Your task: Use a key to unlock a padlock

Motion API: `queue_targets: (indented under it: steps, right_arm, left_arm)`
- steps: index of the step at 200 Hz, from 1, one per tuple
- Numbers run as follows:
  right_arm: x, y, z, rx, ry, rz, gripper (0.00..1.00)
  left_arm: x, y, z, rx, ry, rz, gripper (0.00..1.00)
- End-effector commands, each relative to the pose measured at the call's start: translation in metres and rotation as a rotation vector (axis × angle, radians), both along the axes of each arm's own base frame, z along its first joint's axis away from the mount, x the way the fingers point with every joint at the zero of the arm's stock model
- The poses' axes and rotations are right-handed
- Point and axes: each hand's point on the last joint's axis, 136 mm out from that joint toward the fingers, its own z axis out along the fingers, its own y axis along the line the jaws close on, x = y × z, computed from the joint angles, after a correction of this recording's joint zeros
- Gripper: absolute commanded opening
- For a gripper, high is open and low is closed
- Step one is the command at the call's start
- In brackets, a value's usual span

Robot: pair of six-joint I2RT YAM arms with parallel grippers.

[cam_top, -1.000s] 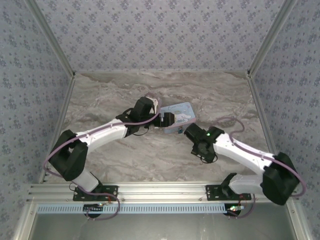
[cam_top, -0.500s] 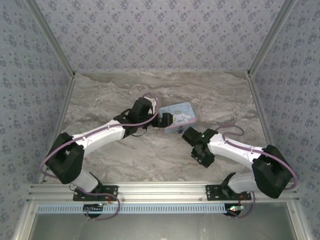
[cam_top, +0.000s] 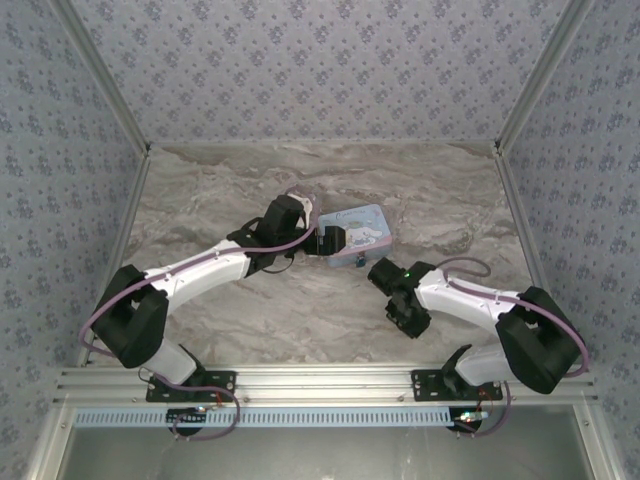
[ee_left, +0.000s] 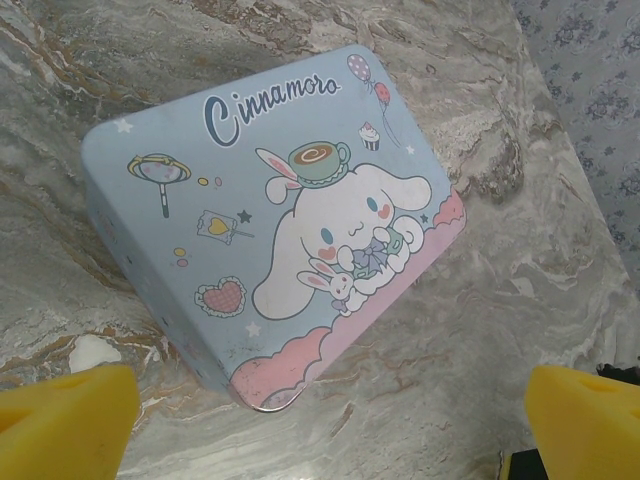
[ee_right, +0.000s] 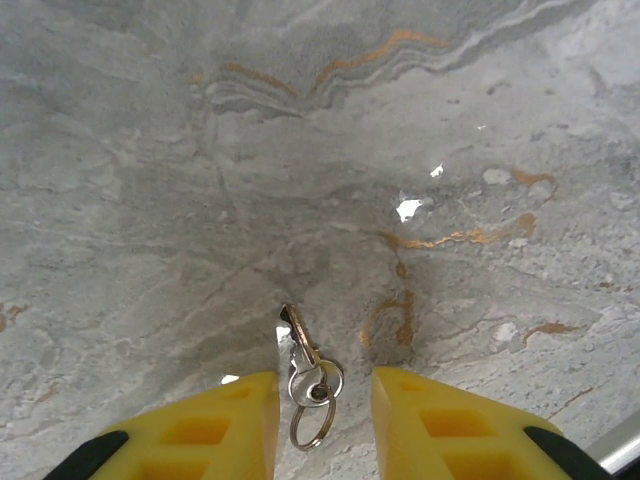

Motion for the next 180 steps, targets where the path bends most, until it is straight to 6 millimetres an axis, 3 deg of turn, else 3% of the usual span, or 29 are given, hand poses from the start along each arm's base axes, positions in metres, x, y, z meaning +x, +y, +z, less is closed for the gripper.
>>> queue_targets:
  steps: [1,23,106,180]
  right_arm:
    - [-0.006,-0.006,-0.007,-0.013,0.022,-0.042,0.29]
    - [-0.008,-0.005,-0.010,-0.009,0.028,-0.046,0.27]
    - [-0.011,-0.012,-0.015,-0.030,0.025,-0.046,0.01]
    - [-0.004,-0.015,-0.009,-0.045,-0.015,-0.019,0.00]
  left_arm:
    - [-0.002,0.002,0.011,0.000,-0.030,-0.003,0.99]
    - [-0.002,0.002,0.010,0.000,-0.029,-0.003,0.99]
    - [-0.002,0.003,0.010,0.006,-0.027,0.000,0.99]
    - [0.000,0.004,0.012,0.005,-0.031,0.011,0.99]
